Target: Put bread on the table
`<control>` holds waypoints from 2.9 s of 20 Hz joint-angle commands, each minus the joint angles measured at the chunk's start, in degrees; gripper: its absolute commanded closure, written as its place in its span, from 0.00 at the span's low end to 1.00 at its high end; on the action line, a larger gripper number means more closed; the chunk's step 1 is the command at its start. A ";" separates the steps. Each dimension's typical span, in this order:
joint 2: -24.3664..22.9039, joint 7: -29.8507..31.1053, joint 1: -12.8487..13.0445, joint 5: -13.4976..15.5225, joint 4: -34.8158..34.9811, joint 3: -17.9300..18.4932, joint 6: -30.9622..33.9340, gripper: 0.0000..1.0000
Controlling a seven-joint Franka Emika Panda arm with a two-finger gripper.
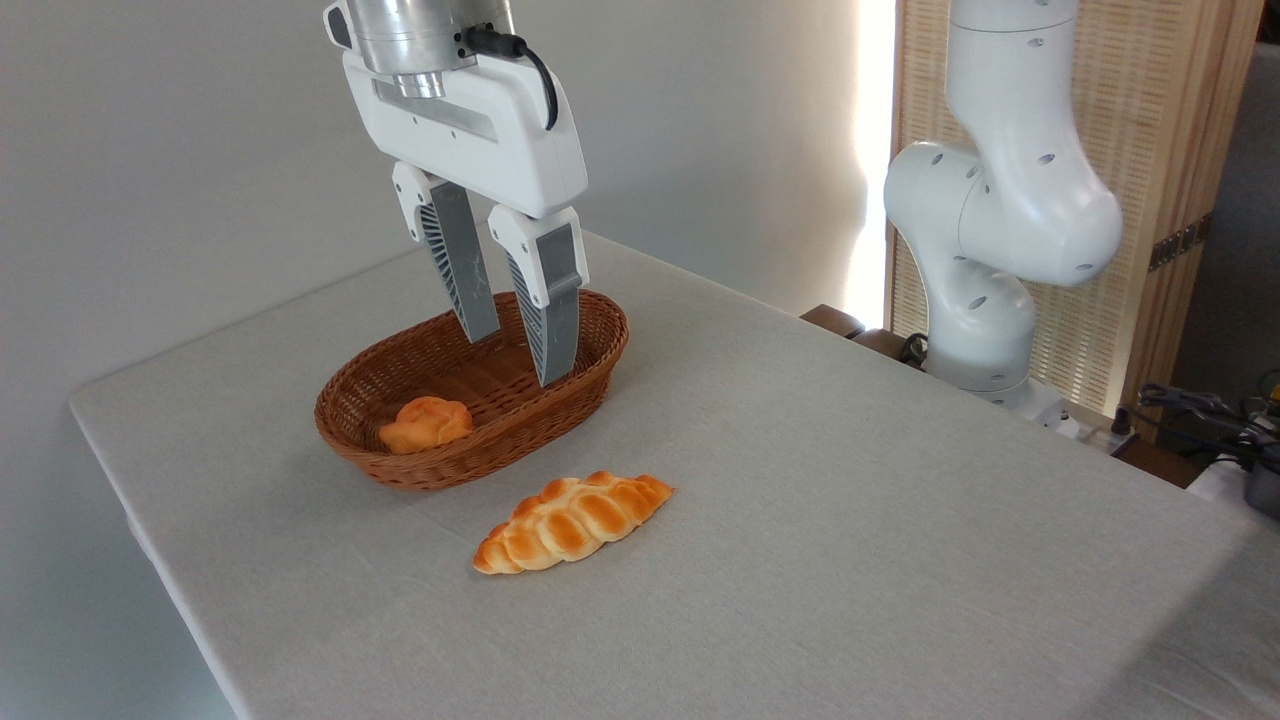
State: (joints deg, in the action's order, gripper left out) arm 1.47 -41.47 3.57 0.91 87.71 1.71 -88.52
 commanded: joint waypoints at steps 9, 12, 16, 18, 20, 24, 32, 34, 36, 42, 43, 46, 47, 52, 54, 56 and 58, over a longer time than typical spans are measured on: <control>0.11 -0.89 -0.49 0.93 -0.52 0.48 -0.34 0.00; 0.11 -0.89 -0.49 1.02 -0.43 0.05 -0.34 0.00; 0.11 -0.54 -0.49 2.07 -0.43 -0.48 -0.34 0.00; 0.02 -0.89 -0.49 2.60 -0.35 -0.83 -0.25 0.00; 0.02 -0.80 -0.49 2.87 -0.17 -2.50 -0.34 0.00; 0.28 -0.45 -0.49 3.74 -0.08 -4.70 -0.43 0.00; 3.09 -0.19 -0.14 3.92 0.44 -13.48 -1.83 0.00; 3.44 -0.10 0.04 4.01 1.41 -14.80 -1.92 0.00; 4.50 -0.19 0.12 4.10 2.11 -16.56 -2.36 0.00; 6.96 -4.49 0.74 6.12 5.80 -18.32 -8.86 0.00; 7.22 -4.58 0.74 6.12 6.42 -18.50 -10.43 0.00; 8.54 -7.03 0.83 6.03 8.52 -19.73 -15.97 0.00; 8.81 -7.83 0.83 6.03 9.32 -19.91 -17.29 0.00; 9.42 -13.36 1.09 5.24 11.26 -19.91 -19.94 0.00; 9.95 -15.65 1.09 5.15 11.26 -19.91 -20.03 0.00; 10.39 -16.27 1.09 5.15 11.43 -19.91 -20.03 0.00; 10.74 -16.27 1.09 5.15 11.43 -19.91 -20.03 0.00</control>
State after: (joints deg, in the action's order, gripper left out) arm 11.72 -56.38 4.45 5.87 98.70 -18.41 -107.41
